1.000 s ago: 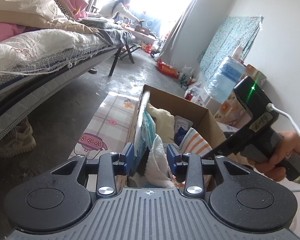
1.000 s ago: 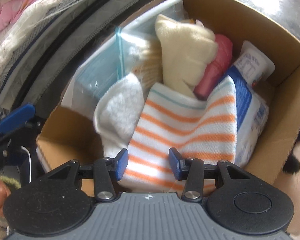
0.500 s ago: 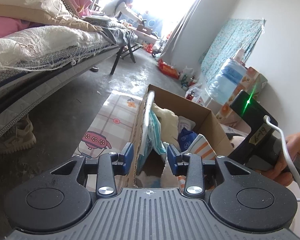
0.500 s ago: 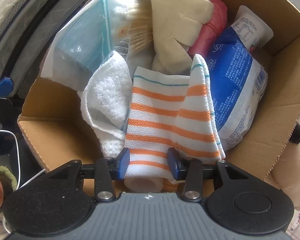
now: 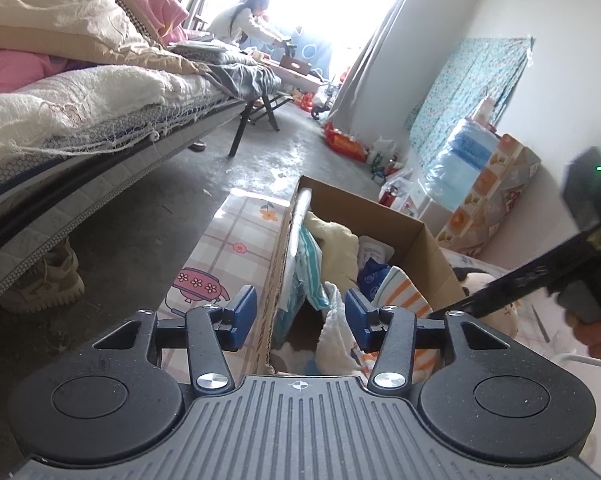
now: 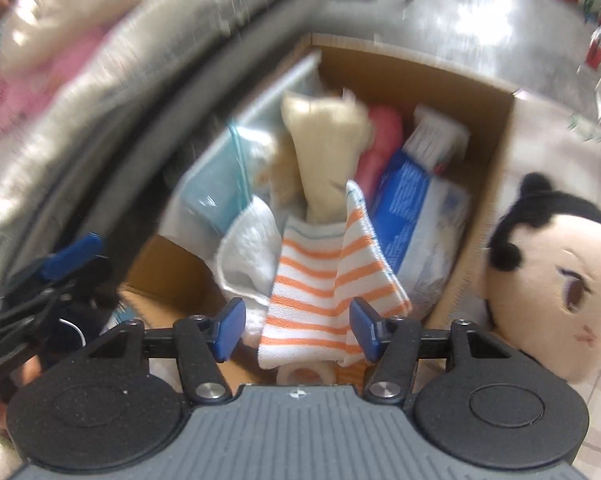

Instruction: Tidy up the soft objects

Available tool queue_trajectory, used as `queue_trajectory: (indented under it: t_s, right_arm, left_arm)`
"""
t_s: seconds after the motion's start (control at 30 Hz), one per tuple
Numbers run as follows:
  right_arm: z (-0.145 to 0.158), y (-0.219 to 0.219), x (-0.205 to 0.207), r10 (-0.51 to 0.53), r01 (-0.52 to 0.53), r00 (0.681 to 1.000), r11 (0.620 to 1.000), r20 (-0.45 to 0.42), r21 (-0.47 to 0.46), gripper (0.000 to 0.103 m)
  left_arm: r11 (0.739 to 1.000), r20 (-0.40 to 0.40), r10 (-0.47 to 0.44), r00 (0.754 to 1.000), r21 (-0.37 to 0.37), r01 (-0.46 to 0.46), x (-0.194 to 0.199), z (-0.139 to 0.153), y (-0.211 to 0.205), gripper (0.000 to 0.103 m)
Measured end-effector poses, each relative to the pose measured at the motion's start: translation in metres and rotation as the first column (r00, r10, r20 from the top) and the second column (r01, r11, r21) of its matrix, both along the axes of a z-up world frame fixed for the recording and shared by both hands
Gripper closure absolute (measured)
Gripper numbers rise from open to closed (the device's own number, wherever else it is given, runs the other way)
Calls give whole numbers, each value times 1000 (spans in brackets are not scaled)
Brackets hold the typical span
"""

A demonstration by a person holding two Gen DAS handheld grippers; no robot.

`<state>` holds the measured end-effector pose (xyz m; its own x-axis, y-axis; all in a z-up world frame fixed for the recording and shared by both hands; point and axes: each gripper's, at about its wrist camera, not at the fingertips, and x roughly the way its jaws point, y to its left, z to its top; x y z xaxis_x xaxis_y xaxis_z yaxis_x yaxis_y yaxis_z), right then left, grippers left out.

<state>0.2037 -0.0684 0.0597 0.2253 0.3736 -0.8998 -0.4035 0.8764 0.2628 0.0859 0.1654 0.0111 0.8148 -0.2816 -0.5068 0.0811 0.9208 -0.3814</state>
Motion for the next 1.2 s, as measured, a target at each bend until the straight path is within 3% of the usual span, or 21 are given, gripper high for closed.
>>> queue_trajectory:
  t_s: [0.23,0.4,0.53,0.67,0.9,1.07,1.2]
  right_arm:
    - [33,-58,-84,-101,56,972,976,211,213,20]
    - [47,-86,-149,-172,86,923,964,344,253,9]
    - [50,-109,-191,-239,133,881,953,409,271,6]
    - [61,-136,-239,-271,172,828,956,490,238,1]
    - [82,-185,-313,-346,289,741,938,576,191,0]
    - [75,-200,-335,-382,358,718,920,582,162,0]
    - [59,-201,-337,-413,437,694,893,590,111,0]
  left_arm:
    - [998,16,5,1000,56,-6,-20,17,-14,35]
    - [993,34,-16,999,114,12,-39,32,-31,25]
    - [988,30,-36,999,149,32,-55,44,-47,18]
    - [982,48,-73,996,179,63,-79,57,-65,3]
    - [958,78,-134,988,263,109,-117,69,-111,0]
    - [971,39,-143,989,201,132,-130,61,-130,0]
    - [972,-22,-130,991,193,132,-134,51,-143,0]
